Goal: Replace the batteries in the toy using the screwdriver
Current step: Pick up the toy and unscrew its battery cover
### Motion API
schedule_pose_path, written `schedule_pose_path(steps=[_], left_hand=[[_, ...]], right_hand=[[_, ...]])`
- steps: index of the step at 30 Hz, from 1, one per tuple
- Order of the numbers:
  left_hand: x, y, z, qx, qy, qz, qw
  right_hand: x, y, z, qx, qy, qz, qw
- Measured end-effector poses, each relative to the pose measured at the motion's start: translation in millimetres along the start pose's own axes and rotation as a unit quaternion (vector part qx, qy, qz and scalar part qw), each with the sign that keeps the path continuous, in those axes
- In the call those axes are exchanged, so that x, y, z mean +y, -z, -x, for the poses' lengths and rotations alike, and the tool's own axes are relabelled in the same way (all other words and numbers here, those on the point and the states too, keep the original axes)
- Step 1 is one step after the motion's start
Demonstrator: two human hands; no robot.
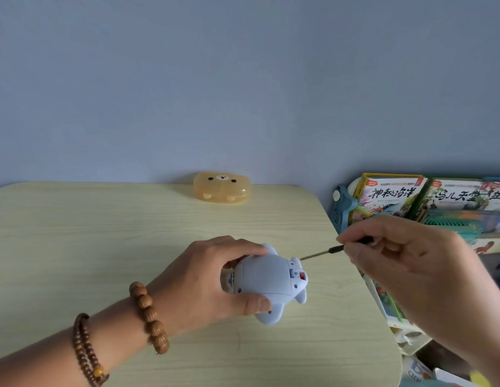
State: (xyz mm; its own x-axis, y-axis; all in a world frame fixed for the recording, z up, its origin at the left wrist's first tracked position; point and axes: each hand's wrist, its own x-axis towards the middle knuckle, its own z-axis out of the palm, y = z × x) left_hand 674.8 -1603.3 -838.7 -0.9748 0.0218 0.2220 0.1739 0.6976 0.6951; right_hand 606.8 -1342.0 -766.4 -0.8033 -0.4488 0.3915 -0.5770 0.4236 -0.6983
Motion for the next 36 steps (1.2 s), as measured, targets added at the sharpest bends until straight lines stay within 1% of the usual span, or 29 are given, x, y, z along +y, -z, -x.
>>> schedule_pose_path(steps=[2,3,6,12,18,21,23,25,29,31,33,35,36], left_hand=[[0.3,-0.4,-0.5,-0.001,0.004,0.003,1.000],[0.0,-0.4,-0.3,-0.001,0.005,0.001,1.000],[0.0,-0.2,-0.2,-0.004,0.008,-0.005,1.000],[3.6,0.5,0.5,-0.005,0.010,-0.015,1.000],[4.2,0.4,-0.8,-0.014,0.012,-0.019,1.000],[4.6,0.6,-0.8,-0.015,0.015,-0.020,1.000],[5.3,1.1,-0.6,-0.015,0.019,-0.022,0.999],[7.5,1.7,-1.1,-0.015,0.018,-0.023,0.999],[11.5,1.6,-3.2,-0.016,0.020,-0.026,0.999],[13.5,1.4,-3.9,-0.020,0.027,-0.033,0.999],[17.0,2.5,-4.8,-0.024,0.031,-0.034,0.999],[20.9,3.9,-5.1,-0.032,0.042,-0.008,0.999],[22.3,4.7,-4.9,-0.036,0.047,0.006,0.998]], right_hand=[[0.0,-1.4,0.7,-0.002,0.046,0.088,0.995],[1.0,-2.4,1.1,-0.003,0.063,0.110,0.992],[5.0,-5.3,3.4,-0.001,0.080,0.111,0.991],[6.9,-10.4,5.4,-0.002,0.078,0.089,0.993],[8.9,-11.2,5.9,-0.033,0.074,0.112,0.990],[5.1,-7.4,2.8,-0.066,0.079,0.141,0.985],[3.2,-5.3,-4.8,-0.111,0.107,0.199,0.968],[-1.3,-6.4,-15.3,-0.151,0.143,0.264,0.942],[-21.7,-10.2,-35.1,-0.239,0.218,0.368,0.872],[-34.9,-11.6,-40.3,-0.268,0.222,0.409,0.844],[-42.7,-14.2,-43.0,-0.266,0.204,0.464,0.820],[-41.6,-16.4,-46.5,-0.255,0.189,0.492,0.811],[-41.8,-16.6,-45.7,-0.258,0.173,0.489,0.815]])
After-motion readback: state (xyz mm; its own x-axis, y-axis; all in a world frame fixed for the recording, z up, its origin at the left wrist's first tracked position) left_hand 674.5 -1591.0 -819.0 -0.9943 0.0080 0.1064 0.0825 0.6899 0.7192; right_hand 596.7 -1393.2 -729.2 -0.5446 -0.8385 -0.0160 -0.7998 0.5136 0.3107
